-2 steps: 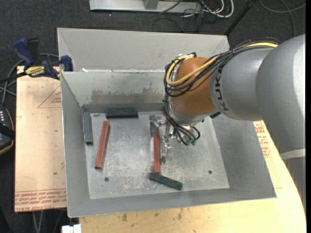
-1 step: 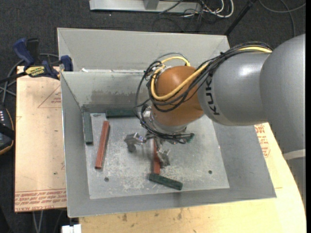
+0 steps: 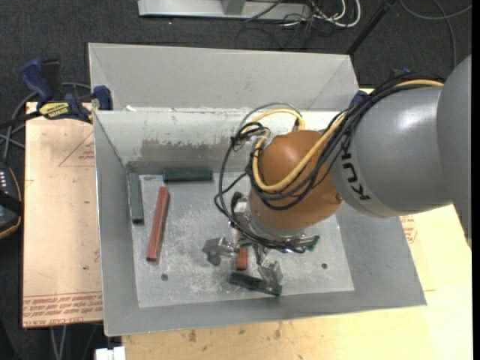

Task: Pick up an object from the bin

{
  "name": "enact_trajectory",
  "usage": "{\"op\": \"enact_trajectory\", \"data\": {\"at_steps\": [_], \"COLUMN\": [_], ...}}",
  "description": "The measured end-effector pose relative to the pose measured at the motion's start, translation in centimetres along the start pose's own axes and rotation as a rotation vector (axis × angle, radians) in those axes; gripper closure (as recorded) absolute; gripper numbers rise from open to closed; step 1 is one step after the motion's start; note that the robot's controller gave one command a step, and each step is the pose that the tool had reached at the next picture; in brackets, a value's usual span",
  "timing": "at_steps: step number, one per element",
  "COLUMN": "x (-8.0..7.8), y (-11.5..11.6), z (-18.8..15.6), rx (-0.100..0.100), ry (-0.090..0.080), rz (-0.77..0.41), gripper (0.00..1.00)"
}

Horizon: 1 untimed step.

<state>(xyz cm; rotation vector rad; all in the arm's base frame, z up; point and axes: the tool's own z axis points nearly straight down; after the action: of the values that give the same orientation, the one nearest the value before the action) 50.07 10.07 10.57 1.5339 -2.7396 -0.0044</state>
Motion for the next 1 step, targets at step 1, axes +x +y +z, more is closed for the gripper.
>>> {"op": "enact_trajectory", "data": {"at_steps": [1], "x": [3.08], "y": [-1.04], "z": [3.54], "rx": [0.003], "ry": [-0.002], "rz": [0.194], "gripper": [0.00]}}
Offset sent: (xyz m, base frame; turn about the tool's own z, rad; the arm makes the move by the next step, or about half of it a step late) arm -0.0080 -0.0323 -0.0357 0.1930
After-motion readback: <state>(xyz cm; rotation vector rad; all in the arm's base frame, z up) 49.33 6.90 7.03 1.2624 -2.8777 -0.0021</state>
